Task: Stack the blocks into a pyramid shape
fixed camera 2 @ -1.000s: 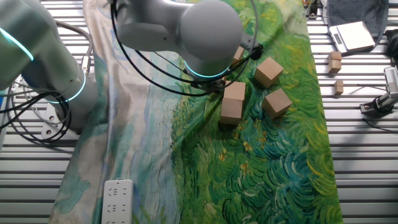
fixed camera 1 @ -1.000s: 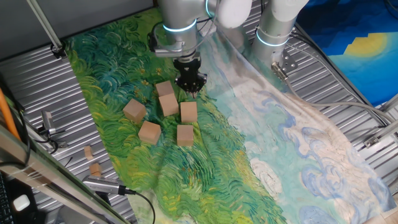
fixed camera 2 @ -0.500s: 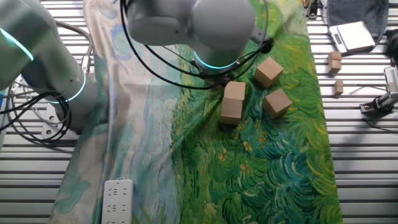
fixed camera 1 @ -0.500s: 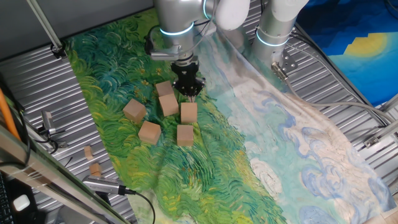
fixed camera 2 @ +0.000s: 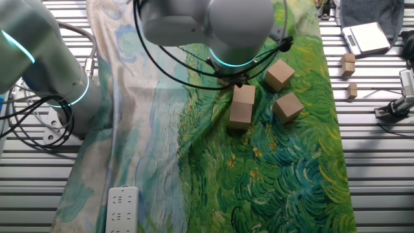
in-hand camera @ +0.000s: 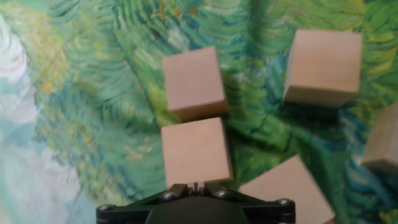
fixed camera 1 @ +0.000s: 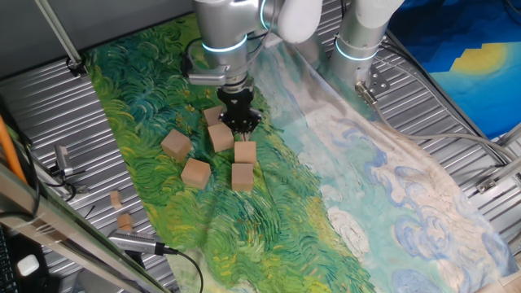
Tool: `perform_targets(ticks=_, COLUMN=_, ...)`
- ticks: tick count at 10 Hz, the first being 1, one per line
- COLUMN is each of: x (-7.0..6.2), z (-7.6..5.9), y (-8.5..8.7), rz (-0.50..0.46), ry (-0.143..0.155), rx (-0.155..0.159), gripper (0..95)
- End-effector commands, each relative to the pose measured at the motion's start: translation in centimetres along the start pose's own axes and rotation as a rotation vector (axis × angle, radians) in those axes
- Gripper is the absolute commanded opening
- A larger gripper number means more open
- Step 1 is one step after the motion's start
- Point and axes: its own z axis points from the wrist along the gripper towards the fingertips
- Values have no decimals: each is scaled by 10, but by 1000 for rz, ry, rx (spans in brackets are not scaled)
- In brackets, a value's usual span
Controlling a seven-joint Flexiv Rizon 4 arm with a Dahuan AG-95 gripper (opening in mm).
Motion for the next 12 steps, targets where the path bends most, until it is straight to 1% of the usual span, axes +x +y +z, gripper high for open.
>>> perform_targets(ticks=1, x=-3, z=-1, y=-2, rz=-3, ry=2, rx=4, gripper=0)
perform_targets(ticks=3, x=-4, z=-3, y=-4, rz=-9, ry=-1, rx=8, gripper=0)
perform_targets(ticks=4, x=-5, z=-4, y=-4, rz=1, ry=6, rx=2, gripper=0)
perform_targets(ticks=5, x=-4, z=-5, y=-3, rz=20, ry=20, rx=2, gripper=0)
perform_targets(ticks=6, x=-2, z=-7, y=-1, rz=38, ry=27, rx=2, gripper=0)
perform_targets(ticks=8, x=6, z=-10, y=6, rz=76, ry=22, rx=-2, gripper=0)
perform_targets(ticks=9, x=12, z=-10, y=13, rz=96, ry=19, rx=-3, gripper=0)
perform_targets(ticks=10, x=15, z=-8, y=20, rz=110, ry=14, rx=2, gripper=0)
perform_targets(ticks=12, x=18, z=-2, y=31, rz=143, ry=5, rx=4, gripper=0)
